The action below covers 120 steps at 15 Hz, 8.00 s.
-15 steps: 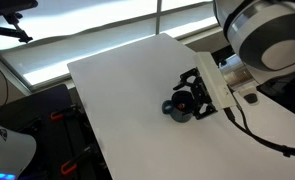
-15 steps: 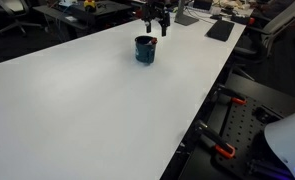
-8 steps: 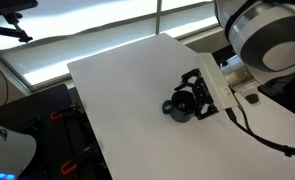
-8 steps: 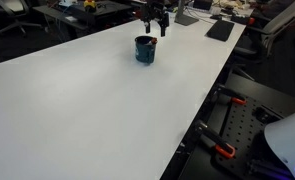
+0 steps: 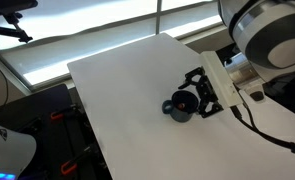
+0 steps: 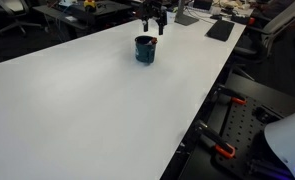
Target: Remove the marker from the cup
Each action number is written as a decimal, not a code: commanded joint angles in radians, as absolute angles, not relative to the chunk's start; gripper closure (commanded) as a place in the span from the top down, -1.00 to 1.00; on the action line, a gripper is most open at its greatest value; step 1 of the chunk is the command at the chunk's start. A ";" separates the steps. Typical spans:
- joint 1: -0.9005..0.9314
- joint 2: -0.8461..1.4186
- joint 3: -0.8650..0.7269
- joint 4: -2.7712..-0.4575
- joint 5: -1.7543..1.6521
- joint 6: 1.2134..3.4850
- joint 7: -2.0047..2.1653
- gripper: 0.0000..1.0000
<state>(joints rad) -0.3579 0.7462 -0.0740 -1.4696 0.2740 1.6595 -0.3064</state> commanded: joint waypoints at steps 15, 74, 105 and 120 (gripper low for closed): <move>-0.412 0.985 -0.053 -1.152 0.273 1.543 -0.298 -0.22; -0.350 0.990 -0.057 -1.106 0.223 1.402 -0.230 0.08; -0.361 1.043 -0.060 -1.045 0.214 1.370 -0.228 0.99; -0.355 1.044 -0.070 -1.025 0.206 1.383 -0.235 0.26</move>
<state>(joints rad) -0.3625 1.0358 -0.0632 -1.0537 0.2188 1.3910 -0.2453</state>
